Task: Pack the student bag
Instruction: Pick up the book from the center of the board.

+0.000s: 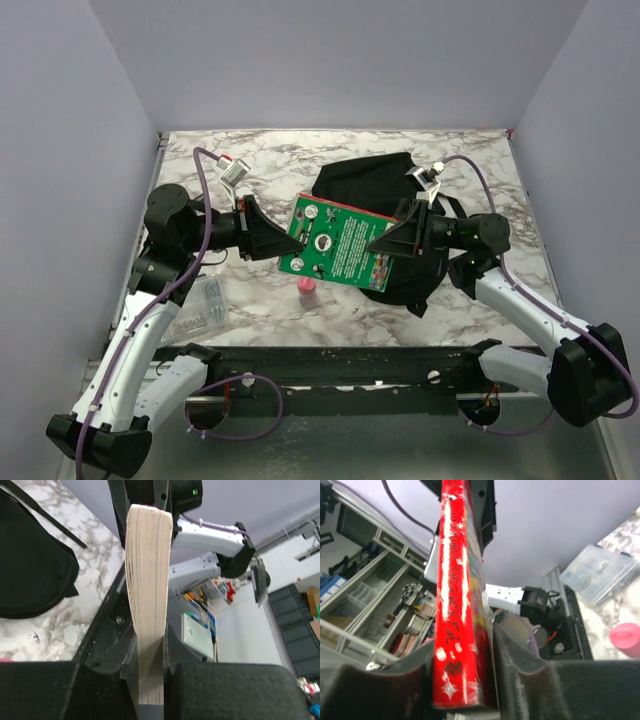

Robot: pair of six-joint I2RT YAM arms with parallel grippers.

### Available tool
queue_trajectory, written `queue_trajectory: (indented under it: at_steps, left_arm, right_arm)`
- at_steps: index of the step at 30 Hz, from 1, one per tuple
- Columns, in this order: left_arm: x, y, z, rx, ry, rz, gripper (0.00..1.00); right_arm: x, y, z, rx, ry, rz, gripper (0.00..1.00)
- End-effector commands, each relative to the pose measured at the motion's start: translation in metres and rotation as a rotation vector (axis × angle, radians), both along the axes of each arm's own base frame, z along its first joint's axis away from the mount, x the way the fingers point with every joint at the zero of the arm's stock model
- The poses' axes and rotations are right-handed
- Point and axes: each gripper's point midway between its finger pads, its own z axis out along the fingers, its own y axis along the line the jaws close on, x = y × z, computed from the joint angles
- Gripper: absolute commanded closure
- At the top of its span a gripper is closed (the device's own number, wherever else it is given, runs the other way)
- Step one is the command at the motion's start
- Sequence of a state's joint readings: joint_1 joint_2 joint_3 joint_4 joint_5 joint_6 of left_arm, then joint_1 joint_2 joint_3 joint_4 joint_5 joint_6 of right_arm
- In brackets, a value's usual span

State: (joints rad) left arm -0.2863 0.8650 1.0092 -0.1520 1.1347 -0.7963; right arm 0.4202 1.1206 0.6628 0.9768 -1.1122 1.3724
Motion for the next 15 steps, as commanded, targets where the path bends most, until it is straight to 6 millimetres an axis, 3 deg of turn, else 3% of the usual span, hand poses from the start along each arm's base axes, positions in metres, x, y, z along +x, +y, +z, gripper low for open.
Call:
queue_trajectory:
  at_steps: [1,4,9,15]
  left_arm:
    - [0.024,0.007,0.025,-0.068,-0.082,0.223,1.0]
    - [0.029,0.007,0.034,-0.118,-0.092,0.24,1.0]
    - [0.04,0.0,0.033,-0.121,-0.027,0.211,1.0]
    - [0.039,-0.007,0.017,-0.112,0.027,0.162,1.0]
  right_arm:
    - [0.003,-0.001,0.01,0.111,0.052,-0.059,0.54]
    - [0.002,-0.001,0.007,0.138,0.074,-0.069,0.43]
    - [0.0,-0.002,0.01,0.185,0.084,-0.066,0.43]
    - [-0.001,-0.004,0.02,0.235,0.071,-0.063,0.44]
